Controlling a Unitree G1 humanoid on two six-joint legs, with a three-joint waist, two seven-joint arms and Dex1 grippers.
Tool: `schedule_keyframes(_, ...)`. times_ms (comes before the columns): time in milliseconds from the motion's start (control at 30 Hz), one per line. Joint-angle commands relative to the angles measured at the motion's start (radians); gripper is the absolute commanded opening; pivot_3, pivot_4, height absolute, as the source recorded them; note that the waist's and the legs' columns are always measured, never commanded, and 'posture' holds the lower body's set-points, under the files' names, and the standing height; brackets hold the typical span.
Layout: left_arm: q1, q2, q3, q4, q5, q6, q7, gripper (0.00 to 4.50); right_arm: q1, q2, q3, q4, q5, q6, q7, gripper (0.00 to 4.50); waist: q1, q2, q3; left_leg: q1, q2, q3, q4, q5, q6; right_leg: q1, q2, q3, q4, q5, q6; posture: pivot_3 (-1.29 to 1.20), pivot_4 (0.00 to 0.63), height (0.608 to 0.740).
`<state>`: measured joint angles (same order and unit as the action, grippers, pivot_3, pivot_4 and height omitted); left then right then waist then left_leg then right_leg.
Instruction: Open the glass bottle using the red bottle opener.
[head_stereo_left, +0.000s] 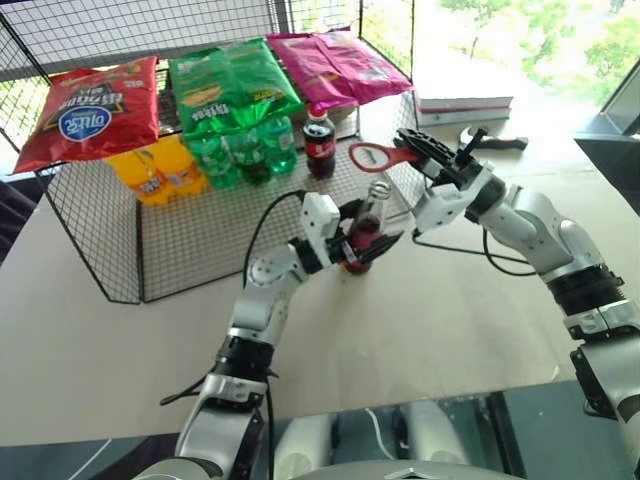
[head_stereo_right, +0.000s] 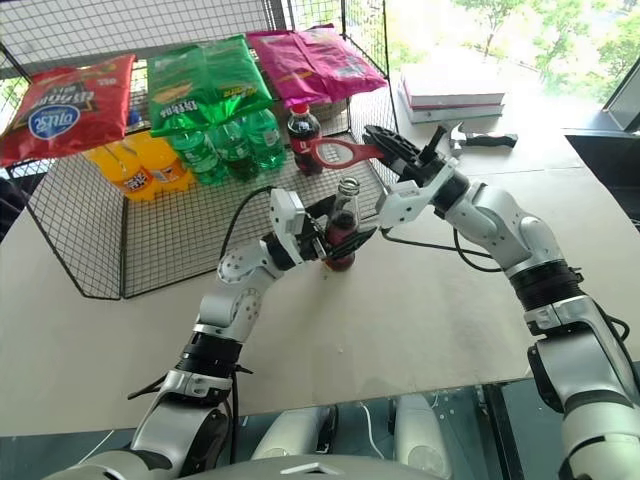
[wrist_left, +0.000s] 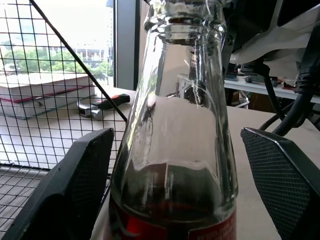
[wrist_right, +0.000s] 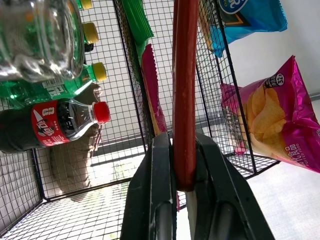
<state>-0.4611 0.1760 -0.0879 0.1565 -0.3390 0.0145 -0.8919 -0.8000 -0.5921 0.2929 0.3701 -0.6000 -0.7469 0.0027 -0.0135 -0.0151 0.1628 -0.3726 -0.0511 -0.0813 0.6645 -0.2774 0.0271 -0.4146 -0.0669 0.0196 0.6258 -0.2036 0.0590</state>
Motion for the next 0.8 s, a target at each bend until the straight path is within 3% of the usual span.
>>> schedule_keyframes(33,0.009,0.008,0.005,-0.047,-0.012,-0.01,-0.001,4.2,-0.004,-0.002,-0.048,-0.038,0.024,-0.001,-0.009,0.0,0.0,0.0,0.0,0.0,0.0,0.0,0.0,0.0,0.0,0.0,0.0,0.0,0.0,0.0,0.0,0.0,0.15,0.74)
schedule_keyframes(800,0.091,0.093,0.019,-0.125,-0.017,0.009,0.018,4.2,0.038,0.018,-0.078,-0.053,0.062,0.025,0.003,0.0,-0.001,0.0,0.0,0.0,0.0,0.0,0.0,0.0,0.0,0.0,0.0,0.0,0.0,0.0,0.0,0.0,0.15,0.74)
